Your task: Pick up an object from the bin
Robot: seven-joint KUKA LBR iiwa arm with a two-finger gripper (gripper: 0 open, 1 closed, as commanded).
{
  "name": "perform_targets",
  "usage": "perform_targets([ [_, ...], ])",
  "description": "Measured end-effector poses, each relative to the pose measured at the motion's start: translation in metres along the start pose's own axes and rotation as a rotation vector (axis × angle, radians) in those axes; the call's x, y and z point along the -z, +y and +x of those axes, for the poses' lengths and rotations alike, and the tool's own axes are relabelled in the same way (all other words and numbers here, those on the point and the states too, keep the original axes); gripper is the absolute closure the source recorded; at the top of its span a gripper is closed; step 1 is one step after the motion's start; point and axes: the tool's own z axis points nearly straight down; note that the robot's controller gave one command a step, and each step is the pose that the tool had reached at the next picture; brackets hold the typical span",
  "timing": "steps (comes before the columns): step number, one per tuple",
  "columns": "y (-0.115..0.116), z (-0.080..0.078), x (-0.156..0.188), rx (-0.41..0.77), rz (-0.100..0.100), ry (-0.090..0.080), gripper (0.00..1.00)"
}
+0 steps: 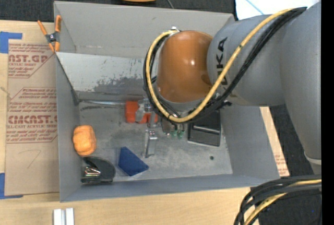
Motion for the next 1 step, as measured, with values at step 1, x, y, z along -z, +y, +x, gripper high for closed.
perform_targets([
  [1, -0.0007, -0.0018, 0.0042, -0.003, -0.001, -0.008, 0.0],
])
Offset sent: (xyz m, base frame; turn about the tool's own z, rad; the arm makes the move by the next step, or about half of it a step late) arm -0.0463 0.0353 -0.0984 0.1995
